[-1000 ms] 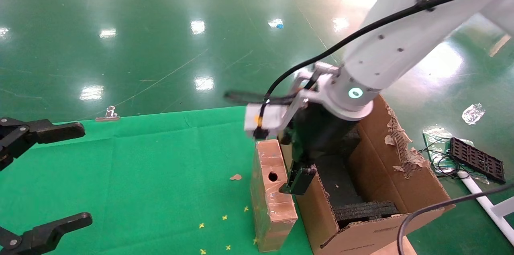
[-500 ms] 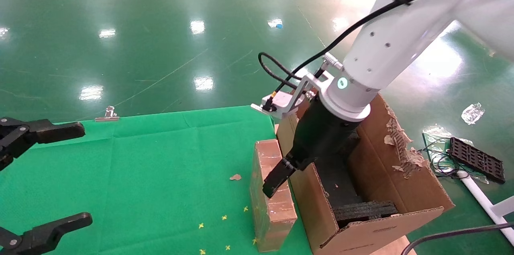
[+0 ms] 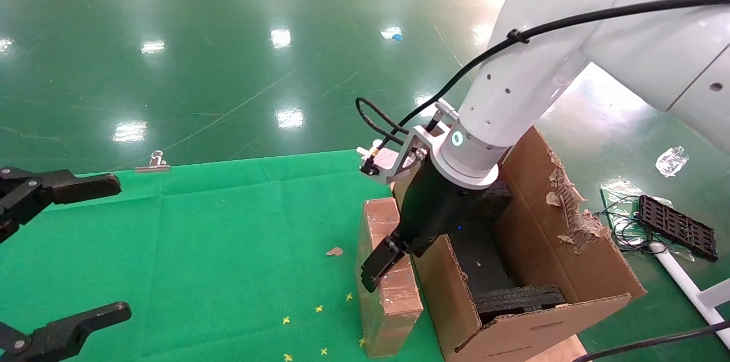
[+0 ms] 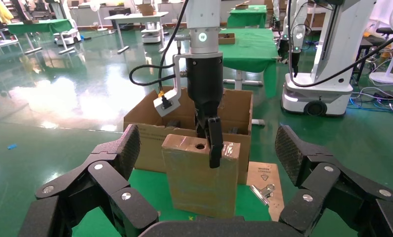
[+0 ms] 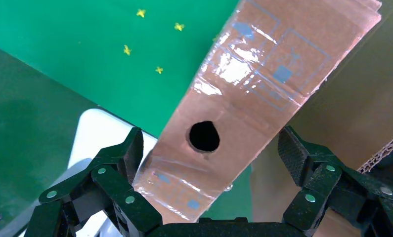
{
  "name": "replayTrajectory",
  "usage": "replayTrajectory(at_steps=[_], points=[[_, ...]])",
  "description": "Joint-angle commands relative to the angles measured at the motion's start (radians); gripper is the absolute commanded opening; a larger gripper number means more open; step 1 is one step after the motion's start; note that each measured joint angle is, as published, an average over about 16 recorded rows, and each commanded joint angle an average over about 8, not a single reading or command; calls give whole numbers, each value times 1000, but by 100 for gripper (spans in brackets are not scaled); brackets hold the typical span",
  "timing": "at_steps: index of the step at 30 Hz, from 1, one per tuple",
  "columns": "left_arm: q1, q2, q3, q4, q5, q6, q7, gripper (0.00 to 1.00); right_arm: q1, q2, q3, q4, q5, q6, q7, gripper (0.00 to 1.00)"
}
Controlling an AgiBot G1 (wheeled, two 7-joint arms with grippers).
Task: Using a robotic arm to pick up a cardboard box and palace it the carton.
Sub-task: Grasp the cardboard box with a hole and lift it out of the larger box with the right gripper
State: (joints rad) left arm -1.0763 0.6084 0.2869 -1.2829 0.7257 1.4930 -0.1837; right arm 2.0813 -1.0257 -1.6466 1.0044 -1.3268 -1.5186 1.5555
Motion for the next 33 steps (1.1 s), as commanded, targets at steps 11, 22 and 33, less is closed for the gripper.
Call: replayTrajectory(at_steps=[11,22,33], points=[[0,0,1,0,-1,0,0,0,-8,2,-12,42,-12,4,16,0],[0,-1,2,0,-1,-1,1,0,-16,4,-21,61,-19,4,25,0],[0,-1,2,0,-2,-1,1,0,-12,28,-14,65,-22,25,0,0]])
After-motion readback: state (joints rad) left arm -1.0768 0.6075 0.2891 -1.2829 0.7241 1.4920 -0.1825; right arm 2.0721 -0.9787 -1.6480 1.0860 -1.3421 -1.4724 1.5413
